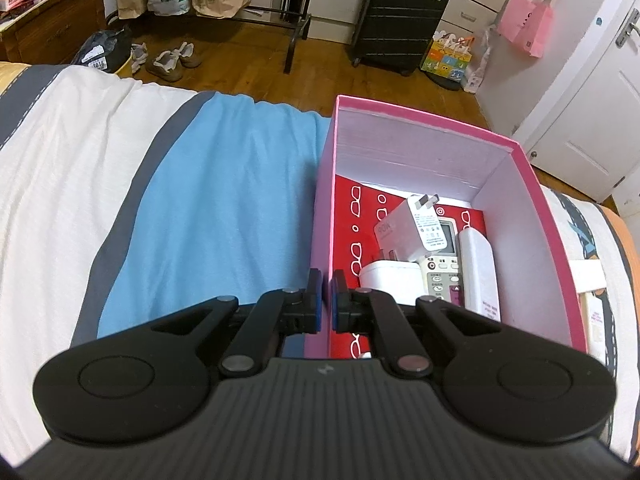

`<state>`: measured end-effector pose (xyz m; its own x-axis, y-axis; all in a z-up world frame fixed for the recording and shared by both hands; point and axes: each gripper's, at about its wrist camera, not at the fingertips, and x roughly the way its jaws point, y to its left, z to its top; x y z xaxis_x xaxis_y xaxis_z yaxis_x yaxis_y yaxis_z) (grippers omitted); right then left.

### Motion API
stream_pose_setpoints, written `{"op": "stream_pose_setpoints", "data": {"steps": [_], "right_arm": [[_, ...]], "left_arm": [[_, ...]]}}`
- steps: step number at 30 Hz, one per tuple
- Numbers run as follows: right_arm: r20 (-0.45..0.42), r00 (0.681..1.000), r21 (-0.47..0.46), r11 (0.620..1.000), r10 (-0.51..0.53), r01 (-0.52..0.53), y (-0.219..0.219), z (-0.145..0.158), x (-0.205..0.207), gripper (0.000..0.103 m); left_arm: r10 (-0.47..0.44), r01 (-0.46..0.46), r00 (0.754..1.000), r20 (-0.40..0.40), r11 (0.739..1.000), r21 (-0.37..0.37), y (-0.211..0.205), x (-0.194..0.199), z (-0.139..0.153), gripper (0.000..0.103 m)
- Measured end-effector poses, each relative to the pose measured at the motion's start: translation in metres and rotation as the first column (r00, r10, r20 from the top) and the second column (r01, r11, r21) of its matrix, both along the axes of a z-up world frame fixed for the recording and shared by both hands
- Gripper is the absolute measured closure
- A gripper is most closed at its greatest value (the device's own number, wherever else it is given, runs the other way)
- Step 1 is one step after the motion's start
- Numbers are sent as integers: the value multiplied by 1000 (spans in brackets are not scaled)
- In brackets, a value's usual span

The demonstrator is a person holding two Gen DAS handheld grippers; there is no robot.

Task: Organize rigid objects
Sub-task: 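Move the right gripper to the silver keys and close on them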

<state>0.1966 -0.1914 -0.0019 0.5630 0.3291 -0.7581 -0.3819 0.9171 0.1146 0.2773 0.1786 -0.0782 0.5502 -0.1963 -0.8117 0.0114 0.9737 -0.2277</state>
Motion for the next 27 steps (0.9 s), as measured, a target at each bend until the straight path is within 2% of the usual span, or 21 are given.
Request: {"op": "stream_pose_setpoints", "data": {"steps": [3, 5, 7, 9, 11, 15, 17, 20, 21, 22, 23, 24, 25, 26, 27], "right_arm": [[-50, 999, -15, 1000, 19, -20, -18, -16, -6, 37], [-88, 993, -26, 996, 77, -80, -28, -29, -14, 46], [-109, 985, -40, 989, 134, -139, -32, -40, -21, 47], [-155, 977, -39, 987, 146, -154, -33, -52, -24, 47], [-221, 967, -34, 990, 128, -139, -33, -65, -24, 47], [-358, 934, -31, 999, 20, -34, -44, -92, -16, 43], [-370, 929, -69, 998, -23, -3, -48, -104, -14, 42], [-402, 913, -58, 997, -68, 48, -52, -129, -13, 39], [-379, 923, -85, 996, -58, 27, -48, -133, -17, 40], [-351, 936, -116, 993, -39, -2, -42, -131, -19, 46], [-322, 946, -145, 989, -23, -26, -35, -128, -23, 63], [-308, 951, -159, 987, -27, -23, -32, -126, -25, 71], [-295, 954, -173, 985, -47, -5, -29, -124, -27, 89], [-285, 956, -183, 983, -61, 8, -28, -122, -27, 96], [-273, 959, -186, 982, -72, 20, -28, -120, -28, 96]], "left_arm": [[1, -1, 1000, -1, 1000, 11, -1, 1, 0, 100], [0, 0, 1000, -1, 1000, 18, -3, 1, 0, 100], [1, -1, 1000, -1, 1000, 24, -5, 0, 0, 100], [1, -1, 1000, -3, 1000, 30, -6, 0, 0, 100], [5, -4, 1000, -6, 1000, 30, -7, 0, 0, 100], [9, -9, 1000, -11, 1000, 21, -5, 1, 1, 100], [6, -6, 1000, -8, 1000, 26, -6, 0, 0, 100], [7, -7, 1000, -10, 1000, 27, -6, 0, 0, 100], [8, -8, 1000, -11, 1000, 26, -7, 0, 0, 100], [7, -7, 1000, -11, 1000, 27, -7, 0, 0, 100], [6, -6, 1000, -10, 1000, 27, -7, 0, 0, 100], [6, -6, 1000, -9, 1000, 27, -7, 0, 0, 100], [6, -6, 1000, -10, 1000, 26, -7, 0, 0, 100], [7, -6, 1000, -10, 1000, 26, -7, 0, 0, 100], [7, -6, 1000, -10, 1000, 27, -7, -1, 0, 100]]}}
